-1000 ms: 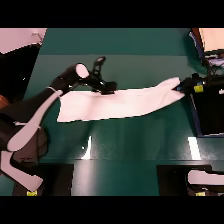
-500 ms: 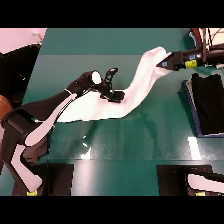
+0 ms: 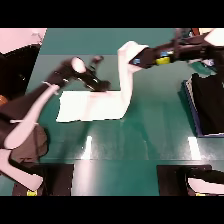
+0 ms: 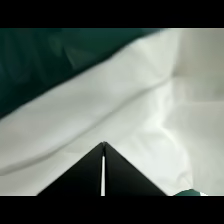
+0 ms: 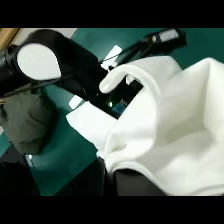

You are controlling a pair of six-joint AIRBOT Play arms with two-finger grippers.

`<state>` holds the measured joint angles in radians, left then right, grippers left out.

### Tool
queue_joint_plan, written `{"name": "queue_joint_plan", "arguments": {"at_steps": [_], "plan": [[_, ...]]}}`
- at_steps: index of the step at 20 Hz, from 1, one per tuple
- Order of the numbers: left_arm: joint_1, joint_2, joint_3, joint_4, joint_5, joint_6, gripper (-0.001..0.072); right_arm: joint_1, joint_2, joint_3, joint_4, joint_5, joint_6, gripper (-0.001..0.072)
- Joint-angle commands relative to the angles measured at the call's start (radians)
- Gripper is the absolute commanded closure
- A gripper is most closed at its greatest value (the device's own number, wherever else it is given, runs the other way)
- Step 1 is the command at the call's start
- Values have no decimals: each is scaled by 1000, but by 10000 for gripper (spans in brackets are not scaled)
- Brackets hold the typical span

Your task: Fold the shirts.

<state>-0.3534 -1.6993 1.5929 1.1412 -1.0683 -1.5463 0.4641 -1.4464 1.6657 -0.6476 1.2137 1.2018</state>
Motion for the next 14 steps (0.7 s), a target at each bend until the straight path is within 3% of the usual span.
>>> {"name": "queue_joint_plan", "arguments": {"at_steps": [1, 4, 5, 7, 9, 11, 14], "plan": [[192, 183, 1, 63, -55, 40, 686, 196, -125, 108, 0, -119, 1, 693], [364, 343, 1, 143, -76, 59, 685, 374, -327, 268, -2, -251, 1, 678], [412, 382, 1, 156, -79, 59, 685, 412, -391, 323, -3, -267, 1, 571], [495, 439, 1, 160, -94, 59, 686, 464, -500, 417, -6, -254, 1, 162], [544, 463, 1, 160, -122, 59, 685, 463, -526, 418, -9, -181, 1, 139], [558, 464, 0, 161, -156, 62, 685, 418, -488, 339, -9, -122, 11, 219], [558, 464, 0, 147, -178, 62, 685, 292, -371, 134, -41, -92, 12, 221]]}}
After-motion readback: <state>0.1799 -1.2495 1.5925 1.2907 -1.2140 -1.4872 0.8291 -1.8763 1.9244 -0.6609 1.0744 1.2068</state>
